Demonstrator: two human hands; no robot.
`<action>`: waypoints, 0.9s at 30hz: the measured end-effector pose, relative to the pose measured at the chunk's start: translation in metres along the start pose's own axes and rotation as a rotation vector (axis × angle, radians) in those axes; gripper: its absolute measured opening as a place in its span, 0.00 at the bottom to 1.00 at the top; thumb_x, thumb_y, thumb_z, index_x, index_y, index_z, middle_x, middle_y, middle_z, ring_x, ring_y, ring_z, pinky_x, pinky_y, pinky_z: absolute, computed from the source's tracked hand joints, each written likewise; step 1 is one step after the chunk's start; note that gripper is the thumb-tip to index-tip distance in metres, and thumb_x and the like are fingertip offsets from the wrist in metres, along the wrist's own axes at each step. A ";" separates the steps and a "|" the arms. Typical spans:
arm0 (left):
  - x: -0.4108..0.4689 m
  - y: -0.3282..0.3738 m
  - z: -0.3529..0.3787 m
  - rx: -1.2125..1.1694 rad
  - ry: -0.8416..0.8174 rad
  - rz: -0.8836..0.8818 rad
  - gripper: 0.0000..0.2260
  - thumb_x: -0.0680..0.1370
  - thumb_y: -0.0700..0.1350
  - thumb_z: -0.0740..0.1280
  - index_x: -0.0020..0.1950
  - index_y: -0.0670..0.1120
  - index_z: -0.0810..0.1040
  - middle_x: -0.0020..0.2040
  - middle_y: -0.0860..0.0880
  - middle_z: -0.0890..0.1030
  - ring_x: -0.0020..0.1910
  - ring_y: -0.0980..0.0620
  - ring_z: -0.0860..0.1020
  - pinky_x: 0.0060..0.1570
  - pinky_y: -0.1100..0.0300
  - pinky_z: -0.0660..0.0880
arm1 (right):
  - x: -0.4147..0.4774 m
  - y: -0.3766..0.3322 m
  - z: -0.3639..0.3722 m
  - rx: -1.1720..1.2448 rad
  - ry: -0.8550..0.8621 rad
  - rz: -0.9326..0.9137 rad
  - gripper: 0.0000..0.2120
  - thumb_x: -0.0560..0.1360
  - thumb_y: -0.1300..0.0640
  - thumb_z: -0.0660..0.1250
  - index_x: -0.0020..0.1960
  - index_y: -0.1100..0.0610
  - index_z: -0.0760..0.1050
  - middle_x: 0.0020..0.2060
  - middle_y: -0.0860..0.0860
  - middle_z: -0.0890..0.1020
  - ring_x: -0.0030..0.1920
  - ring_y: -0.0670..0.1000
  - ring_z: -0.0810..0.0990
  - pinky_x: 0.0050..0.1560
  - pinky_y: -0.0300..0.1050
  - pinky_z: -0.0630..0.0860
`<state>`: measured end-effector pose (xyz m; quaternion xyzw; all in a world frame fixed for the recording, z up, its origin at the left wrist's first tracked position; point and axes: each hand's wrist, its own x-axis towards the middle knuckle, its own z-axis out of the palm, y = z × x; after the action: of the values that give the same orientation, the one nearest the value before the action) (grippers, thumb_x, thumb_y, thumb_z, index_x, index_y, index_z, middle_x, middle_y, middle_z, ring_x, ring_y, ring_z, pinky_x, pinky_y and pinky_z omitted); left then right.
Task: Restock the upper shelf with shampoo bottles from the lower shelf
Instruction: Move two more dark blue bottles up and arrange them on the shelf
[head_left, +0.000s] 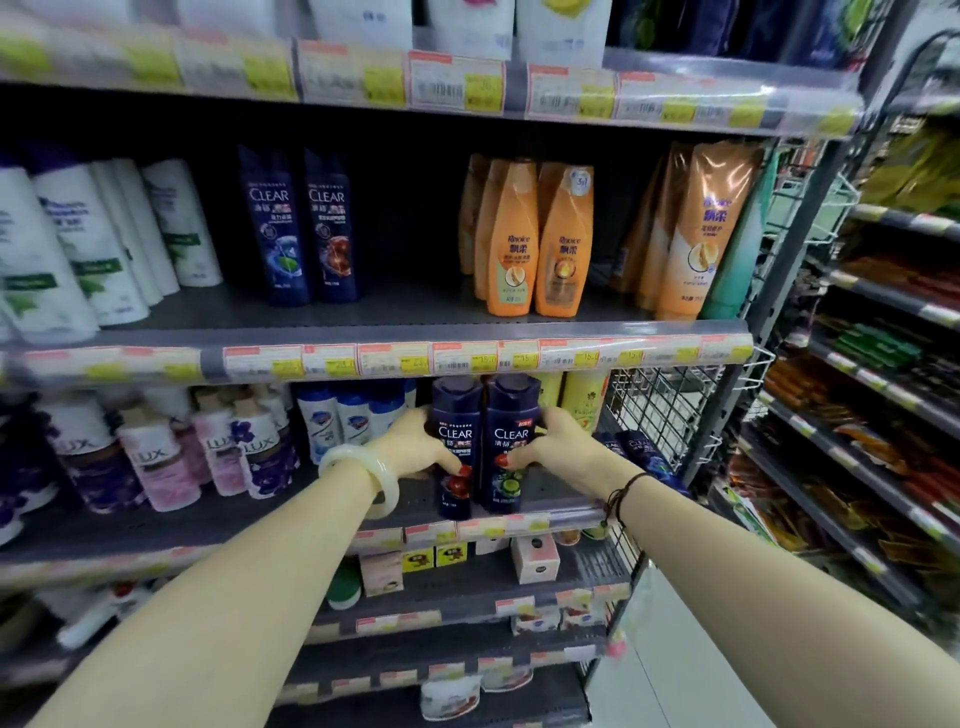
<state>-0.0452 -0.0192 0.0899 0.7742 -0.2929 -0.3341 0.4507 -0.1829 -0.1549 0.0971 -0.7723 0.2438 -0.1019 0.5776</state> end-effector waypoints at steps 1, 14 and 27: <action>-0.004 0.001 -0.001 0.016 0.005 0.009 0.29 0.65 0.32 0.74 0.63 0.44 0.72 0.58 0.44 0.80 0.59 0.43 0.77 0.63 0.43 0.73 | -0.001 -0.002 0.000 -0.011 -0.015 -0.021 0.26 0.66 0.74 0.71 0.59 0.58 0.70 0.46 0.50 0.80 0.50 0.52 0.79 0.51 0.42 0.74; -0.046 0.037 -0.046 -0.024 0.159 0.131 0.21 0.64 0.29 0.74 0.51 0.48 0.75 0.52 0.44 0.82 0.54 0.44 0.80 0.58 0.44 0.77 | -0.013 -0.061 0.009 -0.001 -0.135 -0.161 0.24 0.64 0.74 0.71 0.55 0.56 0.72 0.48 0.54 0.81 0.52 0.57 0.80 0.59 0.55 0.77; -0.085 0.097 -0.152 -0.097 0.228 0.290 0.26 0.64 0.28 0.74 0.60 0.42 0.76 0.56 0.42 0.82 0.56 0.43 0.81 0.58 0.44 0.77 | -0.003 -0.175 0.041 0.057 -0.134 -0.408 0.21 0.65 0.74 0.70 0.53 0.56 0.76 0.50 0.55 0.82 0.50 0.54 0.81 0.55 0.51 0.78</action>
<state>0.0069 0.0806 0.2546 0.7342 -0.3321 -0.1891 0.5612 -0.1217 -0.0814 0.2493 -0.7942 0.0404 -0.1720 0.5813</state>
